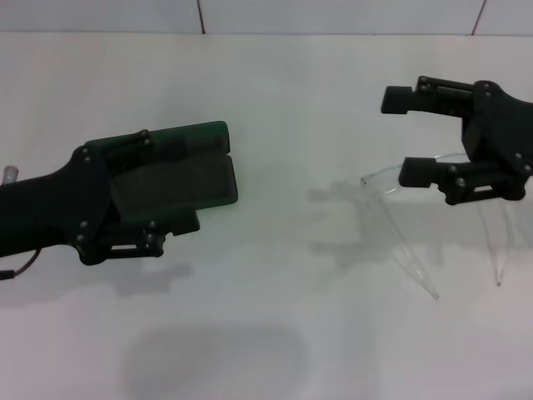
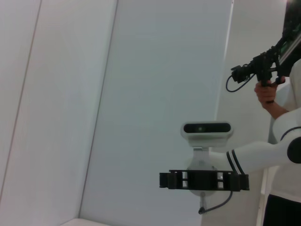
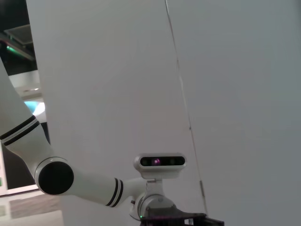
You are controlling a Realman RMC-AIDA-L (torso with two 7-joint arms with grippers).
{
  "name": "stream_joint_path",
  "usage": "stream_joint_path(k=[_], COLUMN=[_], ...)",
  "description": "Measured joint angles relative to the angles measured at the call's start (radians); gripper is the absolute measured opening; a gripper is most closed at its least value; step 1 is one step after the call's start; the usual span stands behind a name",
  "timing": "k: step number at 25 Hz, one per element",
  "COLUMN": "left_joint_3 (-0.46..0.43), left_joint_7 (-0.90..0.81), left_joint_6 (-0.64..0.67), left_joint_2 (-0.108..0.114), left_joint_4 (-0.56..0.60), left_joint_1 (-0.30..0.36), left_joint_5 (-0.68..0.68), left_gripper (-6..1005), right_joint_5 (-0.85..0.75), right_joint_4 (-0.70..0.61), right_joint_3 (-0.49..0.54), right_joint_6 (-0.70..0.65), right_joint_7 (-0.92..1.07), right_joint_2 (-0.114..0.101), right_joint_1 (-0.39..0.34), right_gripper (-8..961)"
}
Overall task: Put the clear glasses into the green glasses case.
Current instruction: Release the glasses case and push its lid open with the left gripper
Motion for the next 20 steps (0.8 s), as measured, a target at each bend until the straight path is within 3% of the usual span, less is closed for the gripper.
stream_joint_path(k=[8, 20], left_joint_3=[0.0, -0.006], left_joint_7=[-0.012, -0.012], left_joint_6=[-0.001, -0.005], left_joint_2=[0.003, -0.003], left_joint_4=[0.004, 0.003], left_joint_1=[-0.052, -0.061], left_joint_5=[0.015, 0.023], left_gripper=[887, 873], right_joint_5=[-0.103, -0.113], right_joint_4=[-0.057, -0.057], right_joint_3=[0.121, 0.133], right_joint_6=[-0.032, -0.024], right_joint_7=[0.007, 0.008], right_joint_2=[0.033, 0.041], right_joint_1=[-0.064, -0.07], right_gripper=[870, 870])
